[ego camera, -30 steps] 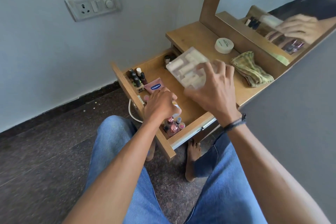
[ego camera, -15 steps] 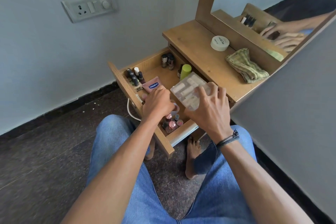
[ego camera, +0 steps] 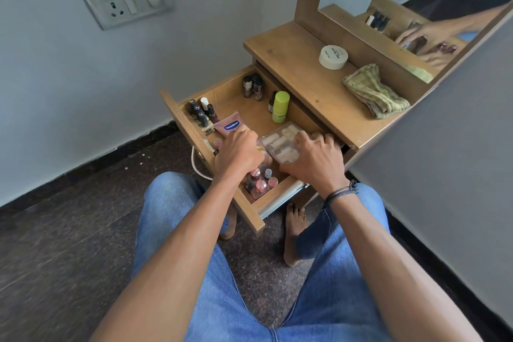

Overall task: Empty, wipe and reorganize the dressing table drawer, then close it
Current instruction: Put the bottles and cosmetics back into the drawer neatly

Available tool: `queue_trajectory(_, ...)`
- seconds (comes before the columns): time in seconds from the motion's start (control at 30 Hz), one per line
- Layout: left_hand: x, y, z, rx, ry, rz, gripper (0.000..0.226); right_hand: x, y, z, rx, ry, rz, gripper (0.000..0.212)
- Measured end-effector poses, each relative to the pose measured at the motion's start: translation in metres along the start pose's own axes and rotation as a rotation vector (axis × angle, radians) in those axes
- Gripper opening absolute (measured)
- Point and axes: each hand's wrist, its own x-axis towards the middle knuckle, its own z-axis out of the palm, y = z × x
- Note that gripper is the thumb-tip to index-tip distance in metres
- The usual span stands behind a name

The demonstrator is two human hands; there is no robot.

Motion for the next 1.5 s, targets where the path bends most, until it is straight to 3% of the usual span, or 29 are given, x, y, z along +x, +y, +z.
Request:
queue_trajectory(0.17, -0.001, 0.0, -0.001, 0.004, 0.007, 0.012, 0.041, 0.008, -0.008, -0.003, -0.112, -0.083, 0.014, 0.076)
queue_trajectory(0.57, -0.001, 0.0, 0.001, -0.003, 0.027, 0.04, 0.047, 0.009, -0.019, -0.001, -0.152, -0.104, 0.071, 0.038)
queue_trajectory(0.77, -0.001, 0.001, -0.003, -0.04, 0.008, 0.013, 0.047, 0.002, -0.013, 0.003, -0.001, -0.069, 0.054, 0.048)
queue_trajectory(0.93, -0.001, 0.003, -0.005, -0.042, 0.03, -0.016, 0.031, -0.002, -0.011, 0.006, 0.043, -0.008, 0.042, 0.05)
queue_trajectory(1.17, -0.003, 0.007, -0.009, -0.049, 0.026, -0.039, 0.034, 0.002, -0.011, 0.01, 0.034, 0.008, 0.08, 0.03)
queue_trajectory(1.5, -0.007, 0.012, -0.016, -0.172, 0.0, -0.071, 0.046, 0.001, -0.006, 0.014, 0.175, 0.021, 0.01, 0.037)
